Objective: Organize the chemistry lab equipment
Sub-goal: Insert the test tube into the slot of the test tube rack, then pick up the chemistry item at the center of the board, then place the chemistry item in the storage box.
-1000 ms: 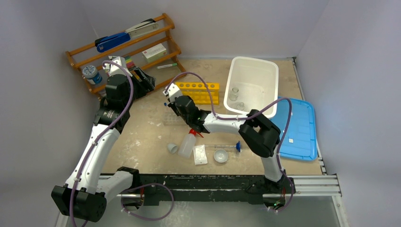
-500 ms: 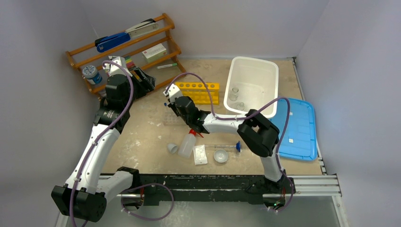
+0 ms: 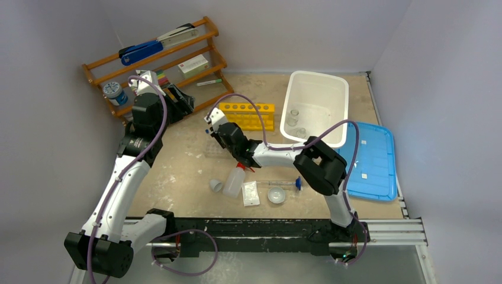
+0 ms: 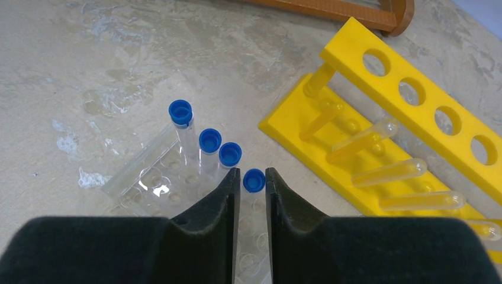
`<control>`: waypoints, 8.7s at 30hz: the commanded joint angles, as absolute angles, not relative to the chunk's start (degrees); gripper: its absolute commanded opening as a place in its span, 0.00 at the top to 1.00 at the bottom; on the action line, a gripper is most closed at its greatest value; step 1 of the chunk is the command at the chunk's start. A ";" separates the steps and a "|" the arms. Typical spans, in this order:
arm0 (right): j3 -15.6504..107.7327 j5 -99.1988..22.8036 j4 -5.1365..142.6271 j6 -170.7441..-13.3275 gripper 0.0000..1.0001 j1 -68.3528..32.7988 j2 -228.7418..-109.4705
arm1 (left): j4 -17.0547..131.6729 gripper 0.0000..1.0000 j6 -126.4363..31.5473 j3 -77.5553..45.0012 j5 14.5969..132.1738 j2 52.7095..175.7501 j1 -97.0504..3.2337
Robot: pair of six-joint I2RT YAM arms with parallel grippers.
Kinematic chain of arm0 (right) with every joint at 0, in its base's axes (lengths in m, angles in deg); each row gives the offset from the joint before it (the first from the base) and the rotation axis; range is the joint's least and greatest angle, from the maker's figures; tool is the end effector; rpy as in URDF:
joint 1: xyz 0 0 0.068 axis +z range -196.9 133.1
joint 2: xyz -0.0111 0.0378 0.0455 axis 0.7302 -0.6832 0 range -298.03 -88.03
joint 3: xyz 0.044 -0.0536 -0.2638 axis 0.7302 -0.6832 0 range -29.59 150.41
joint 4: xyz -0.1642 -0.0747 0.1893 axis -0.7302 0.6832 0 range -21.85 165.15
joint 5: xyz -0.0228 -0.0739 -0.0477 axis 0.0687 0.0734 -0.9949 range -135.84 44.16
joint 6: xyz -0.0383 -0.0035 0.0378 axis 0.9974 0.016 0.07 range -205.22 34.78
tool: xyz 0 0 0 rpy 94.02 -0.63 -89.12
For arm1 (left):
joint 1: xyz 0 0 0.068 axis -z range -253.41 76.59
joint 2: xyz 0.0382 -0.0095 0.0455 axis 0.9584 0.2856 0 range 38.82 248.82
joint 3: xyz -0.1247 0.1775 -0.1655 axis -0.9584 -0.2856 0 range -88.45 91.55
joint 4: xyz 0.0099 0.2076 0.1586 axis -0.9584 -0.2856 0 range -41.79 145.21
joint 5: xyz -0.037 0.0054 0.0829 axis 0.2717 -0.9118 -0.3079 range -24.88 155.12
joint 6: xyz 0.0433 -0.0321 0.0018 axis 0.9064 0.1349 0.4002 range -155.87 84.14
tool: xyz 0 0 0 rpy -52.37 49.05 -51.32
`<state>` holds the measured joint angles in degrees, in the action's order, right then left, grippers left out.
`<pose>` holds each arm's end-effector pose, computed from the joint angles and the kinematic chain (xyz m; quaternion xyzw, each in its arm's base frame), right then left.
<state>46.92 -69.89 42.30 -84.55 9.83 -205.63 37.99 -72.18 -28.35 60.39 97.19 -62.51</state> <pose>0.2693 0.3845 0.2035 -0.2623 0.7425 0.1329 0.6019 0.2266 -0.0407 0.3765 -0.1993 0.7703 -0.2121 0.5674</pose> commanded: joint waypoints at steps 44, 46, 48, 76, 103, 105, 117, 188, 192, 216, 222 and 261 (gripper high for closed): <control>47.59 -69.09 41.22 -86.27 1.00 10.06 -201.58 | 42.38 0.32 -72.79 -29.27 62.76 96.90 -63.56; 46.58 -70.46 41.09 -86.64 1.00 10.10 -200.40 | 42.93 0.32 -72.45 -29.54 63.80 97.10 -63.62; 44.71 -71.21 41.27 -87.56 1.00 10.09 -197.00 | 43.57 0.32 -71.65 -29.79 65.21 97.39 -63.65; 17.77 -88.73 69.47 -111.31 0.29 10.10 -142.26 | 29.74 0.23 -71.49 -37.91 43.43 106.63 -18.90; 16.82 -86.63 68.67 -110.69 0.31 10.11 -145.77 | 35.32 0.19 -71.97 -43.06 44.49 116.44 -18.06; 16.73 -86.32 68.66 -110.58 0.31 10.11 -145.88 | 36.22 0.19 -71.91 -43.50 45.42 117.45 -17.95; 16.27 -85.55 68.17 -109.74 0.31 10.13 -146.82 | 40.04 0.30 -71.99 -44.76 49.36 122.21 -17.74; 24.11 -32.85 52.20 -109.38 0.98 7.47 -142.36 | 59.15 0.50 -57.02 -48.72 68.69 76.36 -17.16; 23.82 -36.48 51.93 -109.71 1.00 6.79 -141.79 | 58.59 0.36 -57.02 -48.54 67.34 75.99 -17.16; 27.52 -76.12 57.77 -94.99 1.00 -5.69 -144.70 | 55.70 0.23 -58.02 -48.38 61.24 74.11 -17.23; 26.42 -76.26 53.16 -91.75 1.00 -11.83 -144.62 | 55.49 0.22 -57.84 -48.13 60.61 75.65 -17.16; 27.51 -82.57 25.28 -81.00 1.00 -32.13 -185.76 | 54.06 0.22 -57.39 -47.93 59.63 80.09 -17.17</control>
<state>25.45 -82.35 30.11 -79.70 -31.75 -185.34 52.44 -57.75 -49.03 59.87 79.60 -17.33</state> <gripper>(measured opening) 0.395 0.781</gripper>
